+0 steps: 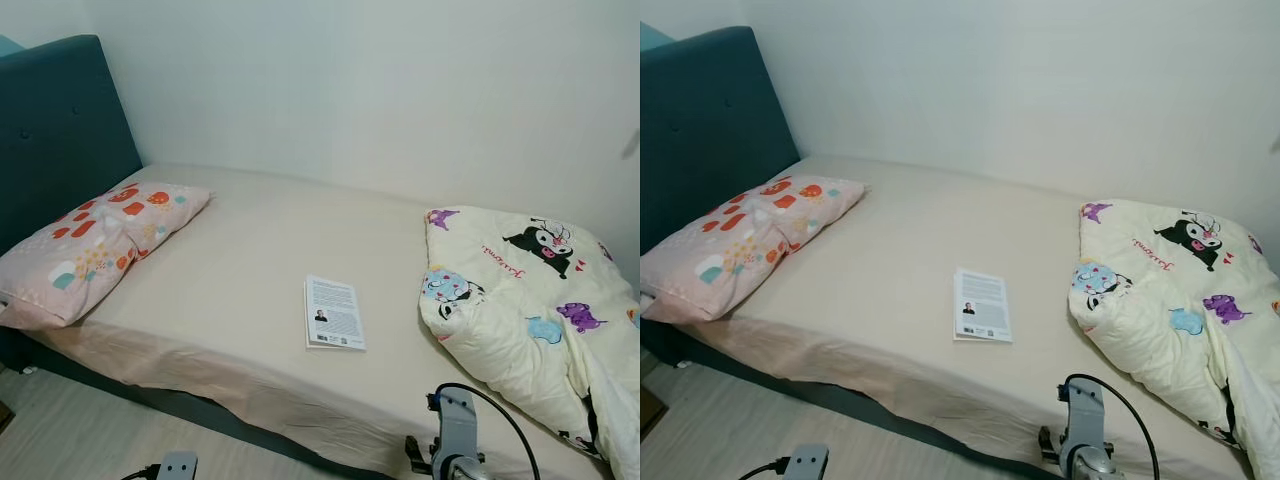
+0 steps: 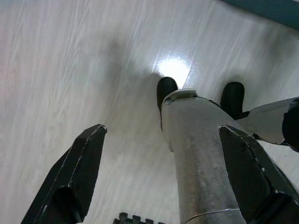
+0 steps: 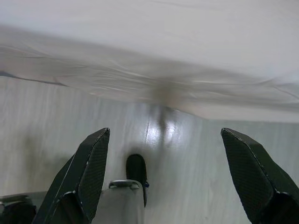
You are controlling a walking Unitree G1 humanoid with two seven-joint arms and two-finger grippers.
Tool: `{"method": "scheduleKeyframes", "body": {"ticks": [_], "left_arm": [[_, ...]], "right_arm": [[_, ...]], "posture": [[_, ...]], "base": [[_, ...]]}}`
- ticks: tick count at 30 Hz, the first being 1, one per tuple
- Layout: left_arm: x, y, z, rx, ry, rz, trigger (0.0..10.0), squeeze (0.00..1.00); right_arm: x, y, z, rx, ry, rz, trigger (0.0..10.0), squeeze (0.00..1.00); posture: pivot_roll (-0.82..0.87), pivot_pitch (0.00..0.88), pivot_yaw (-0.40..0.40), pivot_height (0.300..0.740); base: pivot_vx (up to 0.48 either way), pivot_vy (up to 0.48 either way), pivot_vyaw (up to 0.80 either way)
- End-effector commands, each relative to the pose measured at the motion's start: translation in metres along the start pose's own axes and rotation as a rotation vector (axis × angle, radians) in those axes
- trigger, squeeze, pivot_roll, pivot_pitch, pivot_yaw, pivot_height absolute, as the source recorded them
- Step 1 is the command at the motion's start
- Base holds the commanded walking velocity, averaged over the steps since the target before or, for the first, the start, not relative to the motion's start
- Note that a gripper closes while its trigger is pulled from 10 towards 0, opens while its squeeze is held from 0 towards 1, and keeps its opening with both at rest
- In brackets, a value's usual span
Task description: Clean up the room
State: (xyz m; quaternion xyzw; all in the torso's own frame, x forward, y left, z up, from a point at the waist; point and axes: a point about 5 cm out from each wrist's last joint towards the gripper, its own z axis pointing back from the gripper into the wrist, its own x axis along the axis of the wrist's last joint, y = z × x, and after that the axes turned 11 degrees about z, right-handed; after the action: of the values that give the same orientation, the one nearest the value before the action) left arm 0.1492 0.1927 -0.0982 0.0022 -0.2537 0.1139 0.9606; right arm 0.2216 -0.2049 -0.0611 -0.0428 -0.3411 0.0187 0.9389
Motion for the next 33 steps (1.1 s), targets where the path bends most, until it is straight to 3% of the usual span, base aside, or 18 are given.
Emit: {"method": "scheduleKeyframes", "body": {"ticks": [1,10,17,25,33], "left_arm": [[-0.001,0.008,0.001,0.016,0.0,-0.012,10.0,0.0],[-0.001,0.007,0.001,0.013,-0.002,-0.015,10.0,0.0],[-0.001,0.007,0.001,0.011,-0.004,-0.009,10.0,0.0],[-0.002,0.007,0.001,0.023,-0.002,0.01,10.0,0.0],[-0.002,0.007,0.001,0.027,0.004,0.005,10.0,0.0]], "right_arm": [[0.007,0.003,-0.001,0.01,-0.031,-0.021,10.0,0.0],[0.022,0.009,-0.002,0.07,-0.113,-0.103,10.0,0.0],[0.023,0.01,-0.002,0.086,-0.121,-0.108,10.0,0.0],[0.021,0.009,-0.002,0.082,-0.113,-0.1,10.0,0.0],[0.027,-0.003,-0.002,0.046,-0.119,-0.17,10.0,0.0]], "posture": [[0.0,0.0,-0.019,0.74],[0.0,0.0,-0.012,0.74],[0.0,0.0,-0.014,0.74],[0.0,0.0,-0.014,0.74],[0.0,0.0,-0.013,0.731]], "base": [[0.409,0.0,0.0],[0.405,0.0,0.0],[0.391,0.0,0.0],[0.0,0.0,0.0],[0.0,0.0,0.0]]}}
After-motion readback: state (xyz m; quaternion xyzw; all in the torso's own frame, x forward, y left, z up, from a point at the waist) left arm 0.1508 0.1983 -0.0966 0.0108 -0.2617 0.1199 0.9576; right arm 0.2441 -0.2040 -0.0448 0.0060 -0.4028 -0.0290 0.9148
